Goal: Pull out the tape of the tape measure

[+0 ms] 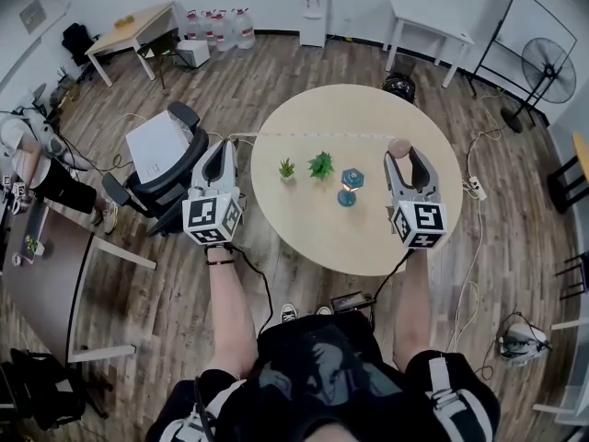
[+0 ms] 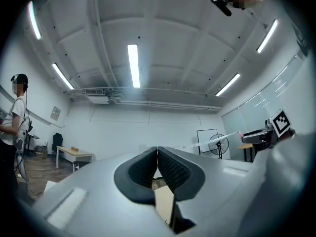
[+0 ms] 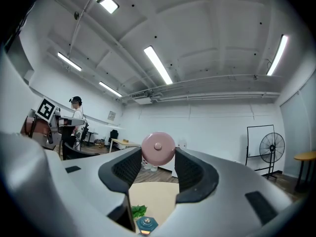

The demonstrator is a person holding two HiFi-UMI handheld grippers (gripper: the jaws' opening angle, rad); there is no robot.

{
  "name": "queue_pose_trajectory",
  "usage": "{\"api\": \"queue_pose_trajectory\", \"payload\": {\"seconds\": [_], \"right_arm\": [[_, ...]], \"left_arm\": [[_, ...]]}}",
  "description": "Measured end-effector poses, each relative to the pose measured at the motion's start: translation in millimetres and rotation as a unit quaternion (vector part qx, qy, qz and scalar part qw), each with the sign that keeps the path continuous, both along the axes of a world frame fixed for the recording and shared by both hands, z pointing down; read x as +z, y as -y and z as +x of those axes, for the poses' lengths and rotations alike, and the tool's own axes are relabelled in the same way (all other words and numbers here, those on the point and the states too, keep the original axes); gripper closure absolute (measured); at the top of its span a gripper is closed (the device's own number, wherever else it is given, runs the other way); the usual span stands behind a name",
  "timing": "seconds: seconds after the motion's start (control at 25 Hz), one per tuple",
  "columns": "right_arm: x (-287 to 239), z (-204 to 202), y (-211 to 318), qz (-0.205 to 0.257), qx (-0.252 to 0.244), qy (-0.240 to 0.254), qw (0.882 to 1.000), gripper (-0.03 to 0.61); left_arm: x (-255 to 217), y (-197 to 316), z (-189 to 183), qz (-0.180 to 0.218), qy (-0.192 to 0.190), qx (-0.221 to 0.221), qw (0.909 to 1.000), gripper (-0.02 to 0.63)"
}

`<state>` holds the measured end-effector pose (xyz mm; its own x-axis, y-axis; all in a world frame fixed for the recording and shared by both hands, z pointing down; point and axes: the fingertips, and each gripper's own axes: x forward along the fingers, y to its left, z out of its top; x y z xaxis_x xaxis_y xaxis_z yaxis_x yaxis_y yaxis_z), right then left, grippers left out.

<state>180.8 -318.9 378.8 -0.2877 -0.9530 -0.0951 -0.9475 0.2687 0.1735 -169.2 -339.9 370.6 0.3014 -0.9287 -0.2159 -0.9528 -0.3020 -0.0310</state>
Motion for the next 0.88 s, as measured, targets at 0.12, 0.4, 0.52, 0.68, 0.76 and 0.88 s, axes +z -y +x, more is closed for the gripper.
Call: {"api": "queue_pose_trajectory", "payload": {"seconds": [0.12, 0.4, 0.52, 0.68, 0.76, 0.88], "right_arm": [[9.4, 3.5, 4.9, -0.018, 0.002, -0.006, 1.0, 0.364], [86.1, 22.9, 18.8, -0.137, 0.007, 0.007, 0.991, 0.362], [123.2, 34.8, 23.2, -0.193, 0.012, 0.002, 0.981, 0.362], [179.5, 46.8, 24.6, -0.27, 0.015, -0.006, 0.963, 0.362], [211.1, 48.7, 22.5, -0.31, 0.012, -0.009, 0.95, 0.362], [262.3, 49.6, 15.9, -0.37, 0.008, -0.01, 0.929, 0.362]], "left_arm": [[10.4, 7.8, 3.0, -0.016, 0.002, 0.001, 0.9999, 0.609], [105.9, 36.3, 26.8, -0.146, 0.027, 0.025, 0.9886, 0.609], [165.5, 46.5, 44.6, -0.224, 0.039, 0.049, 0.9725, 0.609], [246.4, 50.1, 70.6, -0.322, 0.047, 0.086, 0.9416, 0.609], [283.4, 47.2, 79.6, -0.367, 0.05, 0.099, 0.9238, 0.609], [331.3, 39.6, 88.2, -0.42, 0.051, 0.111, 0.8992, 0.609]]}}
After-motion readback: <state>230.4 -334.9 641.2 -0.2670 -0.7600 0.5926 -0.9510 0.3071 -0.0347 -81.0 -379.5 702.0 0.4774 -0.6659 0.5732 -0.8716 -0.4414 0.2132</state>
